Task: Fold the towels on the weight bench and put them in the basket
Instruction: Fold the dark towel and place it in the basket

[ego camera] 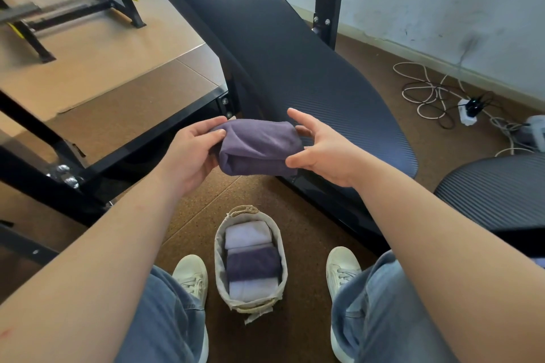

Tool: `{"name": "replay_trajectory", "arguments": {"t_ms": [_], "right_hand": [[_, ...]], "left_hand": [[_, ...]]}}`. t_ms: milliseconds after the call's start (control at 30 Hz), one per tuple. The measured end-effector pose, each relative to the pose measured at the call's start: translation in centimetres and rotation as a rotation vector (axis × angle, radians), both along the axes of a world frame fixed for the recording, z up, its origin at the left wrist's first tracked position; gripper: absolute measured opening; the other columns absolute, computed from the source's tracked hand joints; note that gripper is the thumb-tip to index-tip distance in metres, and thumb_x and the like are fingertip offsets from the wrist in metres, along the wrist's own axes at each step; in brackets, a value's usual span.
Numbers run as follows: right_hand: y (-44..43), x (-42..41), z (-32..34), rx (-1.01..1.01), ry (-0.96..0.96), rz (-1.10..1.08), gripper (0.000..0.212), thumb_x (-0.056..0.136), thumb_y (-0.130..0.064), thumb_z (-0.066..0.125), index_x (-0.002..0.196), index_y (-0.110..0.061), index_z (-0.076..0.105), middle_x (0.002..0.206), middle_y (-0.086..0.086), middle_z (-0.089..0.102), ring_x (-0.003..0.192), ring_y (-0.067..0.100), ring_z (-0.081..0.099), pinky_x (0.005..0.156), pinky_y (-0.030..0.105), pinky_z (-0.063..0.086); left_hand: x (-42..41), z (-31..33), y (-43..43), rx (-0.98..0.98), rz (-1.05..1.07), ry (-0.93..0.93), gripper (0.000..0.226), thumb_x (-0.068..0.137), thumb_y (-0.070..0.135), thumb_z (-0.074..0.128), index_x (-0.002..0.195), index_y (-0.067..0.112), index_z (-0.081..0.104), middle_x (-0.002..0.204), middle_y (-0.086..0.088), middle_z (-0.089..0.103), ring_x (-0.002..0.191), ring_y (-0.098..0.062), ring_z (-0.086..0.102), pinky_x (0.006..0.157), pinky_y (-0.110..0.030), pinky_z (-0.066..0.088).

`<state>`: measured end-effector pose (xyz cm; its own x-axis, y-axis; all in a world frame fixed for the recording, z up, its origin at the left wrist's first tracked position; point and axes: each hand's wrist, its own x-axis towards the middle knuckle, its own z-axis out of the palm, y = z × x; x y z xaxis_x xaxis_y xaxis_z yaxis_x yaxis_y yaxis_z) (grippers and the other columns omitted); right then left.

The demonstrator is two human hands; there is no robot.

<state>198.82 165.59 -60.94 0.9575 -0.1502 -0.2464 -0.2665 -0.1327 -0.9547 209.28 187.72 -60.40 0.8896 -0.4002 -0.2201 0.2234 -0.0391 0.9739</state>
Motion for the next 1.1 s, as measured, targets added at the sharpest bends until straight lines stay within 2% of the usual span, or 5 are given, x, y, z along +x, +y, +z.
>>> {"name": "replay_trajectory", "arguments": {"t_ms": [233, 633, 800, 900, 1100], "right_hand": [[-1.2, -0.4, 0.9, -0.346, -0.076, 0.022, 0.078, 0.083, 0.006, 0.073, 0.147, -0.033, 0.050, 0.133, 0.001, 0.063, 0.095, 0.014, 0.073, 0.080, 0.028, 0.061], [-0.3, 0.3, -0.3, -0.211, -0.168, -0.182, 0.030, 0.083, 0.001, 0.073, 0.089, -0.027, 0.078, 0.098, 0.002, 0.073, 0.095, 0.018, 0.071, 0.075, 0.026, 0.059], [-0.2, 0.3, 0.1, -0.107, -0.131, -0.232, 0.027, 0.087, 0.001, 0.072, 0.099, -0.023, 0.079, 0.106, 0.005, 0.072, 0.094, 0.014, 0.068, 0.071, 0.018, 0.053], [-0.1, 0.3, 0.2, -0.103, -0.125, -0.223, 0.027, 0.090, -0.001, 0.071, 0.112, -0.016, 0.079, 0.113, 0.006, 0.070, 0.098, 0.014, 0.069, 0.075, 0.020, 0.058], [0.1, 0.2, 0.2, -0.132, -0.083, -0.278, 0.028, 0.090, -0.002, 0.070, 0.088, -0.027, 0.081, 0.108, 0.000, 0.072, 0.107, 0.016, 0.066, 0.078, 0.022, 0.057]], "left_hand": [[-0.2, 0.4, 0.3, -0.040, 0.008, 0.020, 0.033, 0.106, 0.004, 0.045, 0.133, 0.010, 0.062, 0.124, -0.009, 0.068, 0.108, -0.021, 0.068, 0.079, -0.029, 0.060], [-0.5, -0.5, -0.1, -0.001, -0.087, 0.018, 0.028, 0.098, 0.007, 0.061, 0.125, 0.012, 0.065, 0.131, -0.014, 0.062, 0.115, -0.026, 0.066, 0.084, -0.032, 0.059], [-0.8, -0.3, -0.1, 0.231, -0.273, -0.093, 0.103, 0.053, 0.033, 0.094, 0.144, 0.022, 0.047, 0.147, -0.005, 0.045, 0.131, -0.025, 0.054, 0.107, -0.042, 0.051], [-1.4, -0.7, -0.8, 0.534, -0.185, -0.320, 0.080, 0.075, 0.016, 0.086, 0.144, 0.024, 0.046, 0.153, -0.002, 0.033, 0.131, -0.023, 0.046, 0.102, -0.035, 0.052], [-1.3, -0.7, -0.9, 0.367, -0.012, -0.380, 0.043, 0.100, -0.001, 0.050, 0.139, 0.016, 0.053, 0.130, -0.005, 0.059, 0.112, -0.014, 0.058, 0.079, -0.014, 0.051]]}}
